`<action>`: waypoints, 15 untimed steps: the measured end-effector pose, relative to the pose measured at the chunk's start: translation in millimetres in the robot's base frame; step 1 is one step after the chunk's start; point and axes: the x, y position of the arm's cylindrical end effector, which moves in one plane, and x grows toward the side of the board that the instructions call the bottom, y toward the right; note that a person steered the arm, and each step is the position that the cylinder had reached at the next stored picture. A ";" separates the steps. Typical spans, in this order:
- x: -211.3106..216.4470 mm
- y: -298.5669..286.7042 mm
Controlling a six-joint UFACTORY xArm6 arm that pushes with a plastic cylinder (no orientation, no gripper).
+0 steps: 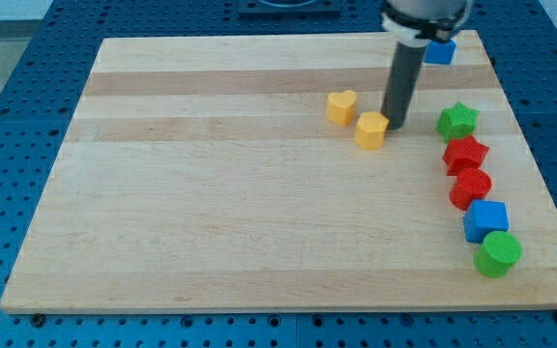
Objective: Move the green star to the right of the yellow heart
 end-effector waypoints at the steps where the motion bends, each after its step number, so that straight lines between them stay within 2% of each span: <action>1: -1.6 -4.0; 5: -44.4 138.6; 6: -18.3 158.8; 7: 16.0 158.9; 8: 21.6 147.4; 10: 11.0 73.1; 13: 3.0 5.6; 15: 81.6 6.6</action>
